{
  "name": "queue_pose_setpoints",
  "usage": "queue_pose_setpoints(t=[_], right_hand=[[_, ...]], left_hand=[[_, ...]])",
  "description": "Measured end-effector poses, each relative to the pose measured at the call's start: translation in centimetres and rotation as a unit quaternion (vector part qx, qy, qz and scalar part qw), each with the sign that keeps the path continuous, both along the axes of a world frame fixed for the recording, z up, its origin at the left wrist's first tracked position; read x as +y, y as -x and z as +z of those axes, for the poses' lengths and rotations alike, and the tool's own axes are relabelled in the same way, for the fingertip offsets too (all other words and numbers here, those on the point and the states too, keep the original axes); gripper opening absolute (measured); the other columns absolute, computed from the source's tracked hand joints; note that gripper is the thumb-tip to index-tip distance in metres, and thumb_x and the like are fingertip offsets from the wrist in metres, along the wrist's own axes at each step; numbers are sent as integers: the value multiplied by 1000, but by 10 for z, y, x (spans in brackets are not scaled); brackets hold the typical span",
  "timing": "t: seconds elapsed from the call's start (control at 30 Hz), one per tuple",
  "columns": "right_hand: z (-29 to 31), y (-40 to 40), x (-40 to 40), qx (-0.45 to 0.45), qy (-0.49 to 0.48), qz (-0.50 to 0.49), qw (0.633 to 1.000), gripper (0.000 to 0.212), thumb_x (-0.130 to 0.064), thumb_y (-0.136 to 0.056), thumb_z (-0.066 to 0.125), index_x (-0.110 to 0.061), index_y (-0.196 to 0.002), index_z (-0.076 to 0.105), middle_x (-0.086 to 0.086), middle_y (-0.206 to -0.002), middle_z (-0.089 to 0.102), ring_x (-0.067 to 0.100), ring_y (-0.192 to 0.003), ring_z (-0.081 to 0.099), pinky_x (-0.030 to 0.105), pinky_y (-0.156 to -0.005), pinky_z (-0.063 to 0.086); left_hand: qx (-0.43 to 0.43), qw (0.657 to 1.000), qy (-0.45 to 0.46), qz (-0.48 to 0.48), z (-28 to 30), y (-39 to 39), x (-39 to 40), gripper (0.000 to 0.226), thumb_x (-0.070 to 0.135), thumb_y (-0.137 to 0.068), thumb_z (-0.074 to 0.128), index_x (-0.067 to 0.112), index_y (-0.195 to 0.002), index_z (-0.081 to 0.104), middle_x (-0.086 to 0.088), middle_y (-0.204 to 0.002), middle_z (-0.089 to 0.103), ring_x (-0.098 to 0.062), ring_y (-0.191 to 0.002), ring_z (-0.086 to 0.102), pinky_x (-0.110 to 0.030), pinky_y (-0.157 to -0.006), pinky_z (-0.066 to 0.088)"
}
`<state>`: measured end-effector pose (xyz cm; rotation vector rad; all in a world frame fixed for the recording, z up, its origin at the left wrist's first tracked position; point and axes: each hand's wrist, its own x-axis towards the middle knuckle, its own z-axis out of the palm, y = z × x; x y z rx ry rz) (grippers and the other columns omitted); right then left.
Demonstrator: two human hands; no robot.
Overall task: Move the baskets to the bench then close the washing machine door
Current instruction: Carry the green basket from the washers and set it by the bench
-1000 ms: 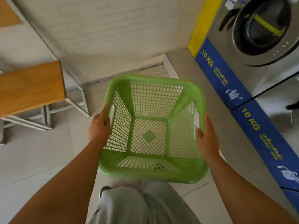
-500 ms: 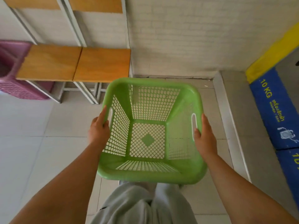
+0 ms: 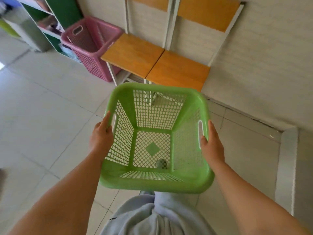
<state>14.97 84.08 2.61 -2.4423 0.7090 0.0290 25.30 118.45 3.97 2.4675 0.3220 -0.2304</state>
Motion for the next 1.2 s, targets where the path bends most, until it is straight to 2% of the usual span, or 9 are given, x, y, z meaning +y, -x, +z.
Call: queue_pose_setpoints(t=[0.17, 0.27, 0.47, 0.63, 0.77, 0.9, 1.0, 1.13, 1.2], right_hand=[[-6, -98, 26, -11, -3, 94, 996, 61, -31, -101, 38, -31, -154, 6, -5, -161, 15, 29, -135, 44, 41, -96, 48], [-4, -154, 45, -4, -10, 136, 991, 64, -27, -101, 39, -30, -154, 4, -4, -162, 11, 27, -142, 33, 43, -101, 45], [4, -259, 91, -22, -9, 203, 979, 64, -26, -101, 41, -28, -154, 4, -1, -162, 12, 24, -146, 22, 44, -111, 33], [10, -333, 143, -45, -11, 237, 970, 65, -25, -100, 42, -33, -153, 6, -3, -162, 14, 24, -146, 25, 46, -108, 41], [16, -390, 201, -56, -15, 235, 970, 65, -23, -100, 43, -36, -153, 8, -2, -161, 19, 30, -138, 38, 48, -98, 49], [22, -441, 268, -79, -13, 219, 973, 65, -21, -99, 44, -34, -153, 10, -1, -161, 20, 29, -141, 35, 48, -104, 44], [35, -478, 320, -104, -20, 193, 975, 63, -18, -99, 44, -28, -154, 14, 1, -160, 21, 25, -144, 28, 40, -109, 36], [57, -523, 371, -151, 4, 144, 978, 60, -18, -99, 44, -23, -154, 18, 6, -158, 27, 28, -137, 39, 36, -98, 44], [64, -544, 385, -180, -5, 119, 976, 60, -18, -99, 45, -22, -153, 19, 7, -158, 28, 27, -139, 37, 38, -101, 42]], left_hand=[[-8, 997, -14, 77, -1, -38, 39, 57, 18, -99, 39, 51, -143, 27, -7, -128, 57, -14, -81, 52, -24, -55, 39], [-8, 992, -25, 120, 5, -64, 61, 56, 20, -99, 38, 55, -142, 26, -5, -130, 56, -15, -82, 53, -24, -53, 40], [-21, 975, -14, 222, 18, -111, 102, 56, 23, -98, 38, 61, -138, 26, -3, -130, 56, -20, -84, 55, -32, -64, 47], [-43, 962, 3, 271, 24, -157, 149, 55, 23, -98, 39, 59, -139, 29, -3, -133, 54, -22, -86, 57, -36, -68, 51], [-59, 957, 21, 284, 26, -208, 203, 55, 24, -97, 39, 61, -137, 30, -1, -135, 54, -26, -88, 62, -39, -70, 55], [-73, 960, 30, 269, 37, -272, 271, 55, 23, -98, 40, 61, -137, 31, -1, -136, 54, -26, -90, 62, -34, -64, 50], [-91, 964, 8, 251, 59, -323, 320, 54, 22, -98, 41, 58, -138, 33, -1, -139, 53, -29, -99, 62, -36, -72, 50], [-132, 968, -12, 213, 98, -398, 373, 53, 23, -96, 42, 55, -137, 36, -1, -138, 55, -31, -110, 59, -41, -85, 49], [-157, 968, -18, 196, 116, -432, 386, 54, 23, -94, 43, 54, -137, 37, 1, -138, 55, -29, -112, 59, -40, -88, 48]])
